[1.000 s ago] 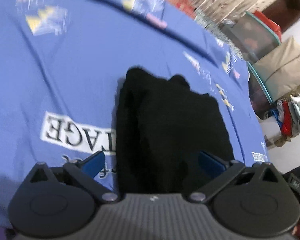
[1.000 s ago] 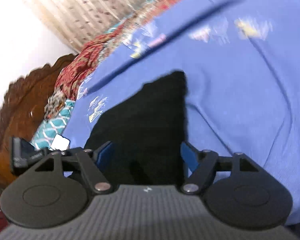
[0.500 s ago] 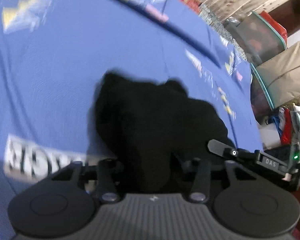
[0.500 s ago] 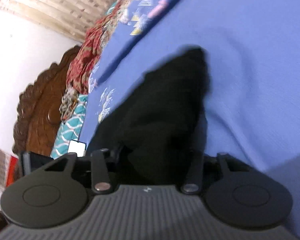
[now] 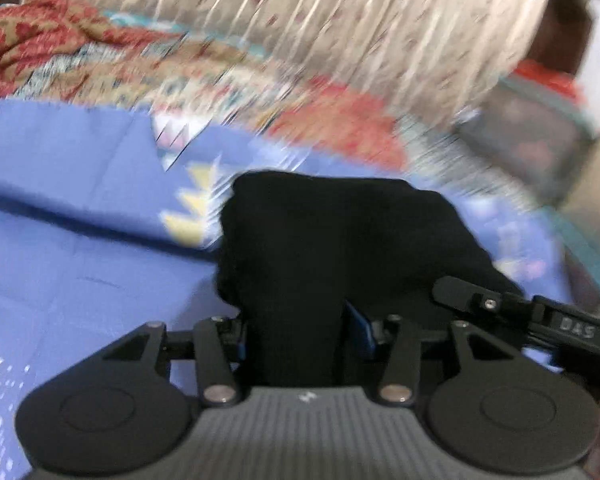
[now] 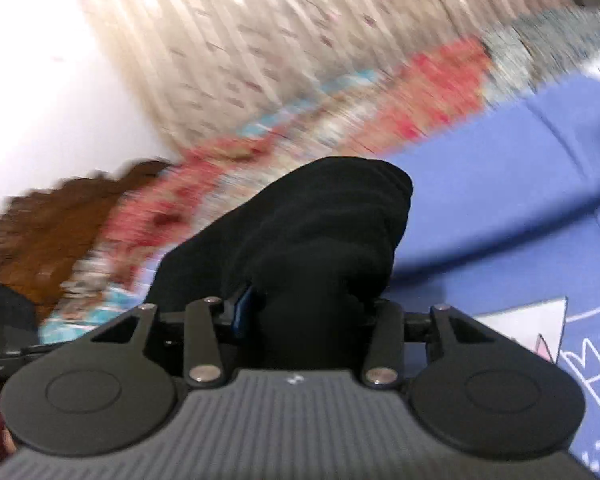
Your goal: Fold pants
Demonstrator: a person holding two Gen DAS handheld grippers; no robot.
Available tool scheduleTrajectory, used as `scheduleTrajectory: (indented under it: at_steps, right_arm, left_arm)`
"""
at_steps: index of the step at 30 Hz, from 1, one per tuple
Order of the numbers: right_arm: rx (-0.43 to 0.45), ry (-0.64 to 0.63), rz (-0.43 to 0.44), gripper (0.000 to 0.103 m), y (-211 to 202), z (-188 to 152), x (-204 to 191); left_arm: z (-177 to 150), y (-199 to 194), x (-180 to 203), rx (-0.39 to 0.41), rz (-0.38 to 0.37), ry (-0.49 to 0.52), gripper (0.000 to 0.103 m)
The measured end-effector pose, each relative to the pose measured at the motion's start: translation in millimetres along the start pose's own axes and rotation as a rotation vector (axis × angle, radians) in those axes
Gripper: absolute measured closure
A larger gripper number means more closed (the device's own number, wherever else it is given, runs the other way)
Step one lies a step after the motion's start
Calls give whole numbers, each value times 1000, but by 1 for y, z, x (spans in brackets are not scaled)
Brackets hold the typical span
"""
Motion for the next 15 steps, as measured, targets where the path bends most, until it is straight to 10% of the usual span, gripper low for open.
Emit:
scheduleTrajectory:
  at_steps: [4,8,15]
  right_arm:
    - [-30,120,-157,55,38,-19,62]
    - [-48,327,-90,46,31,-25,90]
    - [11,286,-183,26,-46,-41,64]
  left_arm:
    - [-29,48,-7,-57,99,64,58]
    - [-33,51,-1,-49,136,111,49]
    - [-39,-24,8,-65,192,56,45]
Point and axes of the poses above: each gripper's, at about its wrist camera, not at the fingertips, and y roughly the way its jaws point, x to its right, z to its top, the point moved 10 cm from there along y, roughly the way its jaws point, and after that the axes turned 14 degrees about y, right-handed, at the moved point
